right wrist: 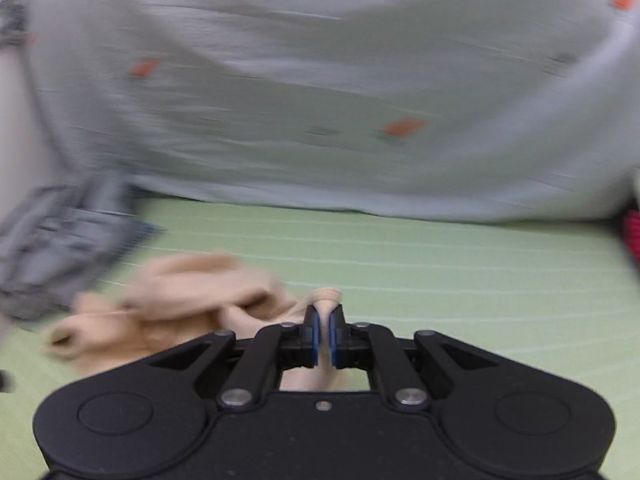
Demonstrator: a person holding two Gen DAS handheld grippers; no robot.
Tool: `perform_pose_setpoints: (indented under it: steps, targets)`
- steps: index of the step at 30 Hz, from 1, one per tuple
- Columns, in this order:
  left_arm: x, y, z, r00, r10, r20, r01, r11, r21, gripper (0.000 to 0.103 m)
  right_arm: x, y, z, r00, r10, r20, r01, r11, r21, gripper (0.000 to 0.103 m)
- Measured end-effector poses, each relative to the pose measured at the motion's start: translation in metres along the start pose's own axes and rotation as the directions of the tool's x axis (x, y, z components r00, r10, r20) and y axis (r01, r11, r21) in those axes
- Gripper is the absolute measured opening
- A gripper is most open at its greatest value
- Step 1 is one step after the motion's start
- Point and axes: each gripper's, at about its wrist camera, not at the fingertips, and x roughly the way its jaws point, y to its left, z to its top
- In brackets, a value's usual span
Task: Fold clothes
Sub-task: 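Lift the beige shirt off the grey clothes and drop it on the mat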
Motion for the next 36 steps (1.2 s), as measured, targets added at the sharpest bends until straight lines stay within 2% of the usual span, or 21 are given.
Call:
perform_pose_setpoints:
  steps: [1,2,3,4,5,8,11,12,16,22,24,26,27,28,32,36]
  targets:
    - [-0.001,-0.007,-0.004,1.0,0.009,0.003,-0.009,1.0,-0.006,0.02,0.003,-0.022,-0.001,0.999,-0.025,-0.021,0.025,1.0,0.017,0.008]
    - [-0.002,-0.012,-0.007,1.0,0.02,0.006,-0.02,1.0,-0.016,0.032,0.004,-0.041,-0.003,0.998,-0.053,-0.038,0.054,0.998,0.034,0.016]
    - [-0.003,-0.018,-0.011,0.999,0.031,0.009,-0.03,0.999,-0.027,0.04,0.003,-0.056,-0.005,0.995,-0.086,-0.05,0.089,0.995,0.051,0.022]
    - [-0.003,-0.023,-0.013,0.999,0.045,0.01,-0.044,0.998,-0.039,0.055,0.001,-0.068,-0.008,0.993,-0.103,-0.059,0.107,0.991,0.074,0.035]
    - [-0.002,-0.026,-0.015,0.998,0.059,0.011,-0.058,0.997,-0.049,0.069,-0.003,-0.076,-0.012,0.993,-0.102,-0.064,0.108,0.989,0.105,0.052]
    - [-0.001,-0.031,-0.017,0.997,0.083,0.003,-0.082,0.994,-0.069,0.079,-0.01,-0.094,-0.029,0.993,-0.069,-0.1,0.088,0.977,0.194,0.075]
    - [0.002,-0.03,-0.014,0.996,0.089,-0.015,-0.09,0.993,-0.071,0.082,-0.005,-0.08,-0.052,0.983,-0.016,-0.183,0.062,0.967,0.248,0.084]
    - [0.004,-0.029,-0.012,0.996,0.088,-0.019,-0.089,0.994,-0.058,0.082,-0.002,-0.074,-0.06,0.978,0.003,-0.209,0.053,0.964,0.261,0.084]
    - [0.015,-0.026,-0.001,0.995,0.09,-0.039,-0.09,0.996,0.012,0.083,0.019,-0.049,-0.083,0.955,0.049,-0.293,0.036,0.96,0.279,0.084]
    - [0.038,-0.021,0.016,0.996,0.065,-0.065,-0.062,0.997,0.045,0.084,0.042,-0.038,-0.094,0.935,-0.008,-0.355,0.113,0.954,0.276,0.082]
    - [0.052,-0.021,0.025,0.995,0.057,-0.081,-0.053,0.998,0.043,0.084,0.051,-0.043,-0.092,0.931,-0.016,-0.364,0.13,0.948,0.292,0.071]
    - [0.066,-0.023,0.036,0.995,0.049,-0.092,-0.045,0.998,0.042,0.084,0.06,-0.048,-0.087,0.933,-0.023,-0.359,0.131,0.951,0.281,0.037]
    - [0.073,-0.025,0.041,0.994,0.046,-0.095,-0.043,0.998,0.041,0.084,0.065,-0.051,-0.083,0.934,-0.016,-0.357,0.118,0.956,0.267,0.026]
    - [0.081,-0.026,0.047,0.994,0.046,-0.098,-0.042,0.998,0.039,0.084,0.072,-0.053,-0.078,0.935,-0.005,-0.354,0.101,0.962,0.252,0.008]
    - [0.108,-0.029,0.071,0.993,0.056,-0.107,-0.053,0.998,0.033,0.084,0.114,-0.066,-0.047,0.941,-0.054,-0.333,0.115,0.979,0.167,0.008]
    - [0.121,-0.028,0.084,0.992,0.079,-0.101,-0.075,0.996,0.041,0.084,0.169,-0.097,-0.002,0.934,-0.174,-0.311,0.218,0.969,0.113,0.009]
